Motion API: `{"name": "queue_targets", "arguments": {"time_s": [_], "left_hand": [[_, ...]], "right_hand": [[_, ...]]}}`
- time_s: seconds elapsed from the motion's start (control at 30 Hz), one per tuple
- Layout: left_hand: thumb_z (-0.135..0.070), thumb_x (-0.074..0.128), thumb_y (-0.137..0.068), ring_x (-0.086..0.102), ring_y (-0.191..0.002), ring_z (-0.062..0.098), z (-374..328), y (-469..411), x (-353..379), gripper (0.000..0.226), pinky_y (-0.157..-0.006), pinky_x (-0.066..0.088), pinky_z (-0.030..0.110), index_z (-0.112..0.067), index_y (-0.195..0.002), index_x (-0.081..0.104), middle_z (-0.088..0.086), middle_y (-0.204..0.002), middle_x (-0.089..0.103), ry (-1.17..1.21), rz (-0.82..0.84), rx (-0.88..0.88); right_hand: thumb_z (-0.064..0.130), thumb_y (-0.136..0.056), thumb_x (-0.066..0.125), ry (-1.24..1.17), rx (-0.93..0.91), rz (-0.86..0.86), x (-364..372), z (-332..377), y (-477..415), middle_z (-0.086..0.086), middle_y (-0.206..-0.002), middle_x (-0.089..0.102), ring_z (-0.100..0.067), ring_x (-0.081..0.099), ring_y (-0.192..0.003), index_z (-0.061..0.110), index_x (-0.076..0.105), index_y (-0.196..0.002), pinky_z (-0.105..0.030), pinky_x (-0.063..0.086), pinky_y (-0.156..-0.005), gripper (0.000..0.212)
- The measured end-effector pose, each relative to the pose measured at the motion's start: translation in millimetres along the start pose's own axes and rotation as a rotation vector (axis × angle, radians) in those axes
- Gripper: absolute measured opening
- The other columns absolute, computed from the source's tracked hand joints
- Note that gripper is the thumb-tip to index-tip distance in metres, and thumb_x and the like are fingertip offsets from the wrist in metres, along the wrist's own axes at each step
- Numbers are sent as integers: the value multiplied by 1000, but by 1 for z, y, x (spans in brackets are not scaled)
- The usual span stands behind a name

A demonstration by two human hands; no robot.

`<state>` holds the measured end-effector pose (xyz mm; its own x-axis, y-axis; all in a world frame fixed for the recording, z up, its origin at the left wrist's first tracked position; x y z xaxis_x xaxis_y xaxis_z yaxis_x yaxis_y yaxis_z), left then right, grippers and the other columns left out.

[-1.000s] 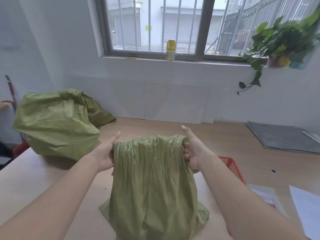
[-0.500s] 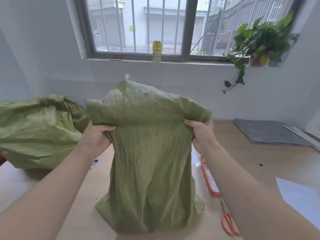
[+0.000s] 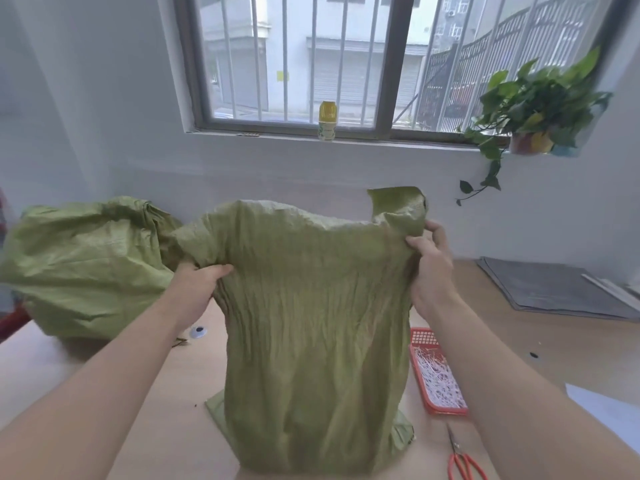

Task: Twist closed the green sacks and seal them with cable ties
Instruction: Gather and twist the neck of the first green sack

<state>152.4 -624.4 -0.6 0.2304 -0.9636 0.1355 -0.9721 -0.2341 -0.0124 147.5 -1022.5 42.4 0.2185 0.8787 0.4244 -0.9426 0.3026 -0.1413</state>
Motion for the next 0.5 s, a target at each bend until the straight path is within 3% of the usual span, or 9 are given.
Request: {"name": "queue_targets", "arguments": {"time_s": [0.07, 0.17, 0.27, 0.37, 0.43, 0.5], "left_hand": [[4, 65, -94, 71, -103, 29, -7, 1, -11, 22, -97, 53, 41, -16, -102, 66, 12, -113, 74, -13, -71, 51], [2, 64, -95, 70, -101, 23, -10, 7, -12, 21, -97, 51, 38, -17, -103, 64, 4, -109, 72, -104, -88, 99], [0, 65, -95, 70, -101, 23, -9, 7, -15, 23, -91, 53, 34, -7, -117, 66, 2, -106, 72, -143, -141, 122], [-7, 67, -96, 70, -99, 24, -3, 8, -17, 15, -90, 51, 32, -5, -111, 68, 1, -101, 72, -171, -164, 82], [-15, 68, -97, 72, -101, 32, 9, 8, -18, 12, -97, 53, 42, -4, -101, 68, 9, -101, 75, -142, -141, -11], [-26, 68, -96, 73, -100, 33, 20, 11, -13, 21, -98, 54, 53, -6, -104, 68, 13, -104, 77, -138, -79, -104]], "right_hand": [[-4, -92, 57, 1, -64, -69, -9, 12, 0, -2, -93, 66, -22, 62, -85, 25, 64, -87, -35, 51, -70, 29], [-10, -85, 55, 45, -75, -140, -20, 5, 3, 0, -93, 71, -24, 64, -90, 26, 67, -87, -36, 52, -72, 38], [-18, -82, 48, 107, -34, -149, -21, -6, 8, -4, -104, 69, -20, 65, -87, 24, 61, -114, -32, 54, -63, 55], [-18, -86, 62, 144, 71, -191, -29, -17, 9, -9, -111, 63, -15, 68, -78, 25, 43, -141, -31, 57, -62, 73], [-8, -85, 76, 155, 183, -245, -39, -30, 9, -15, -115, 67, -17, 69, -81, 6, 52, -138, -28, 55, -64, 60], [2, -87, 80, 180, 287, -235, -41, -45, 10, -18, -107, 73, -23, 70, -82, -3, 69, -111, -33, 58, -72, 28]]}}
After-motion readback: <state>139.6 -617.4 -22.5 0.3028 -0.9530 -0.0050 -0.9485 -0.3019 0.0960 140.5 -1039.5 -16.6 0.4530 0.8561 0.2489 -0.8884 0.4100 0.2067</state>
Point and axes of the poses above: each hand's wrist, its own y-axis away from the middle knuckle, its own x-axis out of the palm, z = x × y, the point moved 9 cm from there along -y, towards the middle knuckle
